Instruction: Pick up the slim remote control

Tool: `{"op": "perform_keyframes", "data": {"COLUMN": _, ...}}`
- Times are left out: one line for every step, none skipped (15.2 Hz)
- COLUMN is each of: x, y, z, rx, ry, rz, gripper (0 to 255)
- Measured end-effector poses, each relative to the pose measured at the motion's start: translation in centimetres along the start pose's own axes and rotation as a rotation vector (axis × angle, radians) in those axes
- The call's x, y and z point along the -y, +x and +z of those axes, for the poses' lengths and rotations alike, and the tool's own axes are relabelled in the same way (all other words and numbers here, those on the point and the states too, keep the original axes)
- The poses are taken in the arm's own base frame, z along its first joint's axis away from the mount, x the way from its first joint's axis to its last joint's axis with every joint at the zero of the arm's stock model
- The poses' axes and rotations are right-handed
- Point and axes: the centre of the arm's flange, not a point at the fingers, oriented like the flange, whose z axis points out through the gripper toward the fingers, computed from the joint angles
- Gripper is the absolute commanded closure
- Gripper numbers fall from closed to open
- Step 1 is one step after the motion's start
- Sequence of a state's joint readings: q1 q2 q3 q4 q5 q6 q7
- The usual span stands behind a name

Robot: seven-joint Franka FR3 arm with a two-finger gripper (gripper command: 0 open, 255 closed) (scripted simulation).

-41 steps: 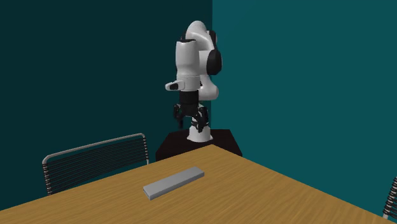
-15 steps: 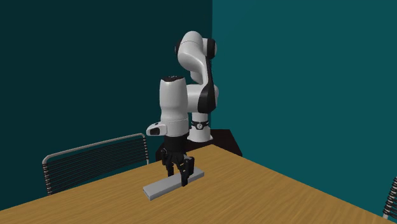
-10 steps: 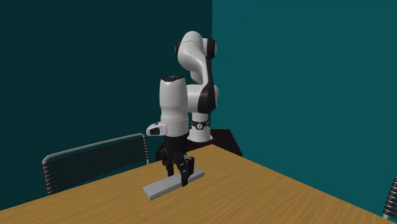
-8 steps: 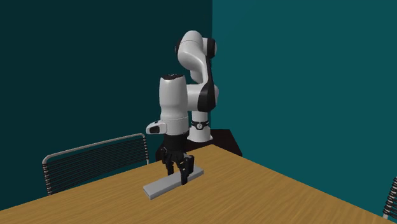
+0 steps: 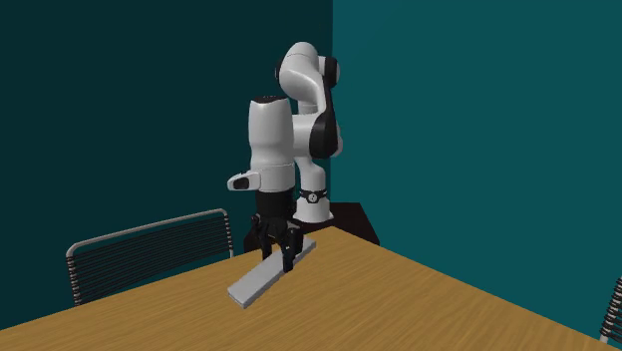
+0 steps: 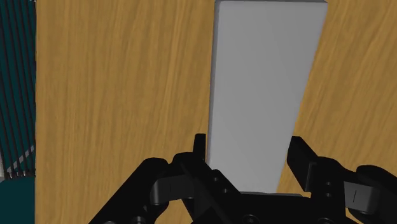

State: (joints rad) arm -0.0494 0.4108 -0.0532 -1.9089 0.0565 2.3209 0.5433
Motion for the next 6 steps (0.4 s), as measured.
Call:
{"op": "perform_keyframes", "data": {"x": 0.0, "y": 0.0, "z": -0.5, "rx": 0.0, "ry": 0.0, "rz": 0.0, "gripper": 255}}
{"op": "perform_keyframes", "data": {"x": 0.1, "y": -0.1, "z": -1.1, "rx": 0.0, "ry": 0.0, "rz": 0.0, "gripper": 255}}
{"op": "perform_keyframes", "data": {"x": 0.1, "y": 0.0, "z": -1.6, "rx": 0.0, "ry": 0.0, "rz": 0.0, "gripper": 255}}
{"op": "perform_keyframes", "data": {"x": 0.1, "y": -0.1, "z": -2.2, "rx": 0.0, "ry": 0.0, "rz": 0.0, "gripper": 255}}
{"op": "perform_keyframes", "data": {"x": 0.0, "y": 0.0, "z": -2.8, "rx": 0.0, "ry": 0.0, "rz": 0.0, "gripper": 255}}
{"op": "perform_keyframes", "data": {"x": 0.0, "y": 0.0, "z": -3.1, "rx": 0.0, "ry": 0.0, "rz": 0.0, "gripper": 255}}
